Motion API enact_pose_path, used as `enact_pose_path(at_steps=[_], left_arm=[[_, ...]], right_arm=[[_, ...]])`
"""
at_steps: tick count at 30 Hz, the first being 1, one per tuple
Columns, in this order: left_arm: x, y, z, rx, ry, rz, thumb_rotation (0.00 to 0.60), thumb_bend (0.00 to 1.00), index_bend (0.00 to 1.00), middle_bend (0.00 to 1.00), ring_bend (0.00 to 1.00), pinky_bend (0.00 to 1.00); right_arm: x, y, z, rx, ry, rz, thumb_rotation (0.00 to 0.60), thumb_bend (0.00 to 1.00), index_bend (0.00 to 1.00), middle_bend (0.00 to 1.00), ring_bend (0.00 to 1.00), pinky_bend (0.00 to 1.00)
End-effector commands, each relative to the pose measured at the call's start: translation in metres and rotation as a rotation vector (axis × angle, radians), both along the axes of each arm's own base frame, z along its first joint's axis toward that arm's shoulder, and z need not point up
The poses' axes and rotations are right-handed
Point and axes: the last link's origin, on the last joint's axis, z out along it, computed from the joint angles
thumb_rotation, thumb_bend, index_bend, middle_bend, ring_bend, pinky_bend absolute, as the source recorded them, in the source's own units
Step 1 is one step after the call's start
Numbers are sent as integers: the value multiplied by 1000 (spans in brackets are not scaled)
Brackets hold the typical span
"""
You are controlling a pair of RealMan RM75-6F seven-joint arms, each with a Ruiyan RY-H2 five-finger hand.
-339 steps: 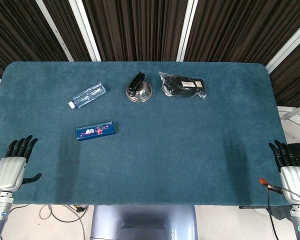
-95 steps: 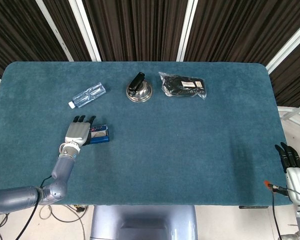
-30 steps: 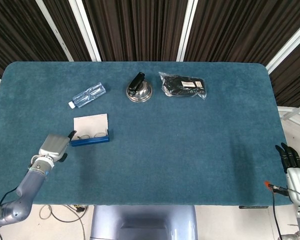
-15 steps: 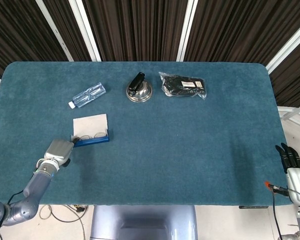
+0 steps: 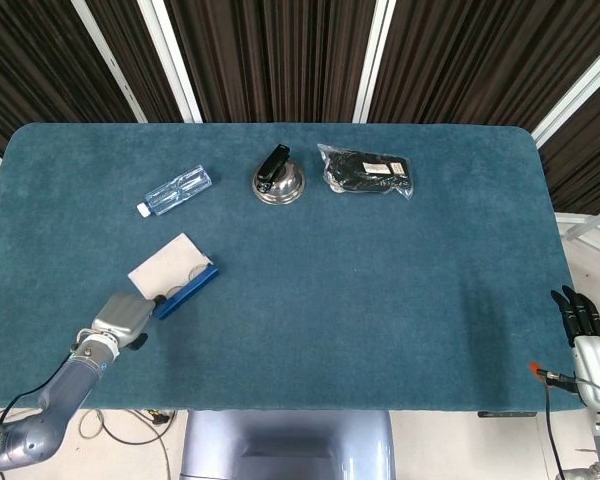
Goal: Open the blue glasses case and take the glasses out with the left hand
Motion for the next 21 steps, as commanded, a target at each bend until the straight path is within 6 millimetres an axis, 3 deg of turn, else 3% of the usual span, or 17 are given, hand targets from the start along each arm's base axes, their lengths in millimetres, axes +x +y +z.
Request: enact_pose_path(at_steps=[1,21], left_arm=[[7,-4,-1,-22,-19,-13,600,378,187,773,639,714],[63,-3,-33,-113,-77,-115,600,378,186,778,644,714]], right_arm=[[0,0,0,0,0,-1,600,129,0,0,0,214],[0,0,0,0,-5,-5,600,130,0,0,0,214]])
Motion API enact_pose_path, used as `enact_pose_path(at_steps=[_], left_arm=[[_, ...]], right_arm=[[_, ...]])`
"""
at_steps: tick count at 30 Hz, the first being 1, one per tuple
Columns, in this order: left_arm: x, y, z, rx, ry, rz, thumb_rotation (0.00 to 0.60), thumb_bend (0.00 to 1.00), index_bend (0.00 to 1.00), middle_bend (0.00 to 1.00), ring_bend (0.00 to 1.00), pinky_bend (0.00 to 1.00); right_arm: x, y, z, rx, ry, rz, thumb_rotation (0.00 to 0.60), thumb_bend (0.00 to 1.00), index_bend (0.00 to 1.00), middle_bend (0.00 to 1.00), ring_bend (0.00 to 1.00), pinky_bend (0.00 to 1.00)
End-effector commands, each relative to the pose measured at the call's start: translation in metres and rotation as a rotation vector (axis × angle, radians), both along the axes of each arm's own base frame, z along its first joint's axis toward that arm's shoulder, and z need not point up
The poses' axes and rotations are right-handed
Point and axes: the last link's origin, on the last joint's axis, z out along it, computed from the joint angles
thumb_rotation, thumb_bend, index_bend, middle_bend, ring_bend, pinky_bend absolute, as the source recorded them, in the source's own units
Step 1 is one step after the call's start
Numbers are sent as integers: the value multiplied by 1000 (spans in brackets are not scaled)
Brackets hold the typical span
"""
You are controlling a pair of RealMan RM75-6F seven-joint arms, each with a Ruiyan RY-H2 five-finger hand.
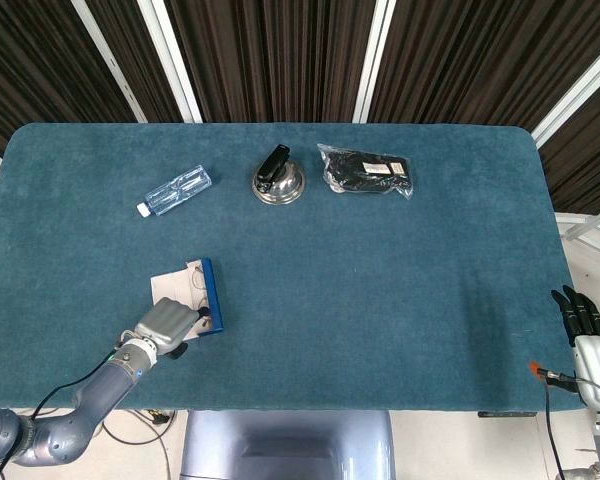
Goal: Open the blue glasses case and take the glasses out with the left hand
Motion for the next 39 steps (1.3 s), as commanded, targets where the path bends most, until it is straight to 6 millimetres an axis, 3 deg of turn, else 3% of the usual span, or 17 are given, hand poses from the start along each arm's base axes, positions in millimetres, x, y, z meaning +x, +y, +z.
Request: enact_pose_path(at_steps=[1,13,20,32,39], left_arm=[[8,2,-4,0,-10,-7,600,378,184,778,644,714],[13,14,4,65,-60,18,600,378,170,798,660,724],[10,37,16,146,-105,49,600,378,130,796,659,724],[17,77,-11,171,-57,72,600,378,52,793,659,724],[23,83,-17,158,-5,79,600,377,60,799,667,724]], right_arm=[[0,0,0,0,-1,0,600,129,0,0,0,214],[0,0,0,2,-2,1,600,130,0,0,0,214],[0,0,0,3,0,0,600,130,0,0,0,214],[-1,0,0,1,-5,-6,600,130,0,0,0,214],[-1,0,1,1,-7,-7,600,130,0,0,0,214]])
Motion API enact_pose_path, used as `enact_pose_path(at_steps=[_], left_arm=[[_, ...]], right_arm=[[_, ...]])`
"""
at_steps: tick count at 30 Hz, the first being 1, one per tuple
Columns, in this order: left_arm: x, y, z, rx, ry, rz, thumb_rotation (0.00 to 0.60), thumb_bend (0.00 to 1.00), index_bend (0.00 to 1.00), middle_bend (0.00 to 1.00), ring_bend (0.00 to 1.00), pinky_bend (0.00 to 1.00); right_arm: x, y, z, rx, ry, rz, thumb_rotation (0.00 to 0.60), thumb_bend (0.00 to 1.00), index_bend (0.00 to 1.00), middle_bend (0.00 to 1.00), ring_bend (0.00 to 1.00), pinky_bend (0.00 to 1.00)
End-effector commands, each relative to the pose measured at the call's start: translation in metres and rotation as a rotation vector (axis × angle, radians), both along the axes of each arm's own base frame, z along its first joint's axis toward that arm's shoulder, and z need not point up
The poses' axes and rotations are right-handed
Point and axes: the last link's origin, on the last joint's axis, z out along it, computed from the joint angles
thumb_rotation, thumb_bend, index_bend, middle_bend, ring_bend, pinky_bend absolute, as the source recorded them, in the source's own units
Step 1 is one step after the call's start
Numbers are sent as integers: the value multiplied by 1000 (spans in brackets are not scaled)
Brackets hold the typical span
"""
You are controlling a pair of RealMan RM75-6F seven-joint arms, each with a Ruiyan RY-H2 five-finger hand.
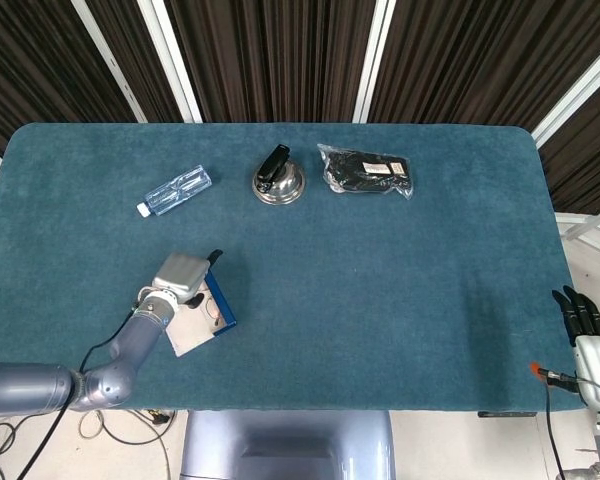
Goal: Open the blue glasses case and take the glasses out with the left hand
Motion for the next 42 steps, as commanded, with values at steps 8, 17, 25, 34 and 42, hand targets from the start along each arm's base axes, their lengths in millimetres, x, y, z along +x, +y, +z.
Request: enact_pose_path(at_steps=[8,17,25,34,42], left_arm=[[-5,1,-1,-21,78,43,600,377,115,807,676,724],[-20,-1,5,-13,116,70,600,377,138,812,681,724],[-38,-4,18,1,127,95,600,377,143,812,681,724],[-57,-12,27,-5,131,124,600,377,148,812,681,724],[-64,-19,33,-12,121,127,600,377,148,812,681,724]], right_arm=[[0,0,0,-1,1,2,600,131,0,0,0,214],[0,0,0,-2,2,1,600,131,0,0,0,214],[0,0,0,-2,3,1,600,132,0,0,0,214],[1,1,0,-5,6,2,600,132,0,0,0,214],[1,1,0,-6,6,2,600,132,0,0,0,214]])
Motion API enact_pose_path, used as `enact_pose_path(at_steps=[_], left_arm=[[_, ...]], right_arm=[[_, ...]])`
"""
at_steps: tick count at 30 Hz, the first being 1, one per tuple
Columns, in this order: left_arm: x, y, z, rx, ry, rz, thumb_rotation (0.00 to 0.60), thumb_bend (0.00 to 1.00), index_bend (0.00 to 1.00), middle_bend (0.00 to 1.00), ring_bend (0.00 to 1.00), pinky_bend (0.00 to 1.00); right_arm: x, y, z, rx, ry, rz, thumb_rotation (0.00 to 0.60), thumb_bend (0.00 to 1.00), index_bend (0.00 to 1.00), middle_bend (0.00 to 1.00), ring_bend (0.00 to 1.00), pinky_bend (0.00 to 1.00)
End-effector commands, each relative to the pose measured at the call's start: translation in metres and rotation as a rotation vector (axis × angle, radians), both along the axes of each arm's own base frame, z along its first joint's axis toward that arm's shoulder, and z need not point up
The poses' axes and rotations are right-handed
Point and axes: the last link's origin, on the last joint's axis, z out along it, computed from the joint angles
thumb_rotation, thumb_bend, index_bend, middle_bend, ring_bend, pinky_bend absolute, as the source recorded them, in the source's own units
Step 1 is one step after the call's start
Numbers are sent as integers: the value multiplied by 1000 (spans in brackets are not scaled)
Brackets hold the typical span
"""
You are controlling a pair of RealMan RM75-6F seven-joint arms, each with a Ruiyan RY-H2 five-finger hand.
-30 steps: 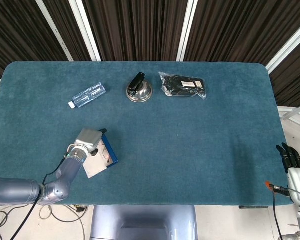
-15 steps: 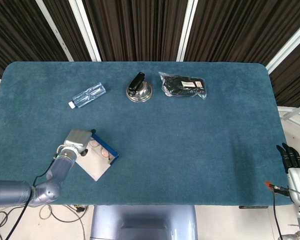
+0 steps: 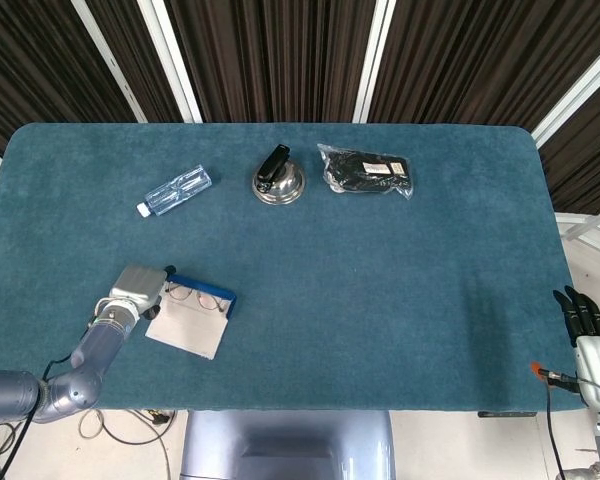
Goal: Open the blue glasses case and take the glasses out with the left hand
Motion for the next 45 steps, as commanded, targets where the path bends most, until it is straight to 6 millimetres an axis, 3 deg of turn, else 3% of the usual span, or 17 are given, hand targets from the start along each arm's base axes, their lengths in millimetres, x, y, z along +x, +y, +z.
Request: enact_pose_path(at_steps=[1,15,29,31,33,36,38,45], left_arm=[[-2,-3,2,-3,-4,3,600,377,148,812,681,724],[-17,-22,12,-29,-13,21,600,377,148,813,681,724],[-20,-32,17,-46,-27,12,600,366,148,803,673,724],[-20,-31,19,-34,-29,11,600,296,148,762,644,724],[-20,-28,23,-2,-35,8,600,175,146,645,615,723],[-17,-22,29,60,-52,-5,600,126,139,486,623,739],[-13,-17,33,111,-82,-11,600,125,136,438,647,763],[4,-8,31,241,-197,-54,600,166,175,477,793,899]], right_arm=[[0,0,0,0,0,0,600,132,0,0,0,214],[0,0,0,0,1,2,600,133,0,0,0,214],[0,1,0,-2,0,4,600,136,0,0,0,214],[0,1,0,-1,-1,4,600,140,0,0,0,214],[0,1,0,-2,-1,5,600,142,0,0,0,214],[0,1,0,0,-1,5,600,142,0,0,0,214],[1,1,0,0,-1,5,600,143,0,0,0,214],[1,1,0,2,-2,6,600,143,0,0,0,214]])
